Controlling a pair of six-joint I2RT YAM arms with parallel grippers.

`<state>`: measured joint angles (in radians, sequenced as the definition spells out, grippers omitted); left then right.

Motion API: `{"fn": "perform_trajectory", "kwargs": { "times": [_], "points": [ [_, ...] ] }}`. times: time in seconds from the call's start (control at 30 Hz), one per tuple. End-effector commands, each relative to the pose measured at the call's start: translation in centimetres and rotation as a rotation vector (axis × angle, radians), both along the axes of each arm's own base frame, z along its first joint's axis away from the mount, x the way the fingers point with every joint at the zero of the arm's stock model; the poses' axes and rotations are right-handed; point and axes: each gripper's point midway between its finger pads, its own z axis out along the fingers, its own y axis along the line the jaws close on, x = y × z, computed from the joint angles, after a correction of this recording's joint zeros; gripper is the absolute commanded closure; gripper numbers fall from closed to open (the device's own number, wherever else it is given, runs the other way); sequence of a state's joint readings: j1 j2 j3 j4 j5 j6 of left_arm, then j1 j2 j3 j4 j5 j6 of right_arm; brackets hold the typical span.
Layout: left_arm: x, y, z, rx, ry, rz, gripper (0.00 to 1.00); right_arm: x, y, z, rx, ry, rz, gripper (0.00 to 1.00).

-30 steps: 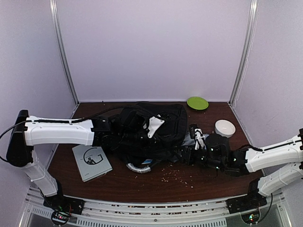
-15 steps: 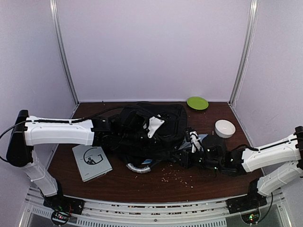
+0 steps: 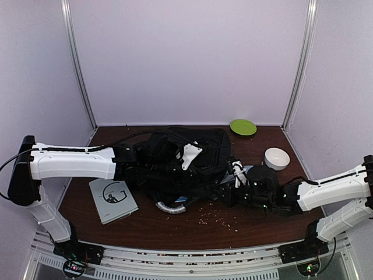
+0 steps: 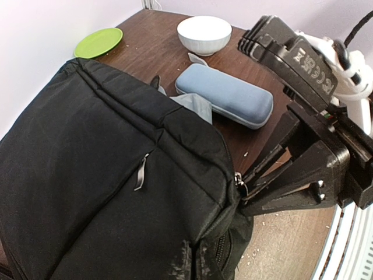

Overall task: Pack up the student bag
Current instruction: Unzip the student bag at the center of the board.

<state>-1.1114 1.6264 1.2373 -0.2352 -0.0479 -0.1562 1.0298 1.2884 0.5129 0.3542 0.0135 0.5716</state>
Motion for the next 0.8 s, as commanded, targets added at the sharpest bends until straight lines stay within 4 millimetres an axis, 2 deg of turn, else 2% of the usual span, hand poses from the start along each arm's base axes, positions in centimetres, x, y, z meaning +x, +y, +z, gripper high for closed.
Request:
{"fn": "perform_trajectory", "kwargs": {
  "times": [0.0, 0.23, 0.63, 0.7, 0.77],
  "points": [
    [0.2, -1.0, 6.1, -0.175, -0.069, -0.013, 1.00, 1.4, -0.9, 1.2, -0.023, -0.042, -0.071, 0.89],
    [0.3, -0.9, 5.8, -0.167, -0.071, -0.006, 1.00, 1.3, -1.3, 1.1, -0.052, -0.046, -0.075, 1.00],
    [0.8, -0.8, 4.6, -0.133, -0.080, 0.019, 1.00, 0.7, -2.6, 1.1, -0.072, -0.057, -0.077, 1.00],
    [0.9, -0.8, 4.7, -0.134, -0.080, 0.018, 1.00, 0.4, -2.5, 1.1, -0.068, -0.058, -0.055, 0.95],
    [0.8, -0.9, 4.8, -0.141, -0.079, 0.015, 1.00, 0.1, -2.3, 1.1, -0.066, -0.053, -0.038, 0.85]
  ]
}}
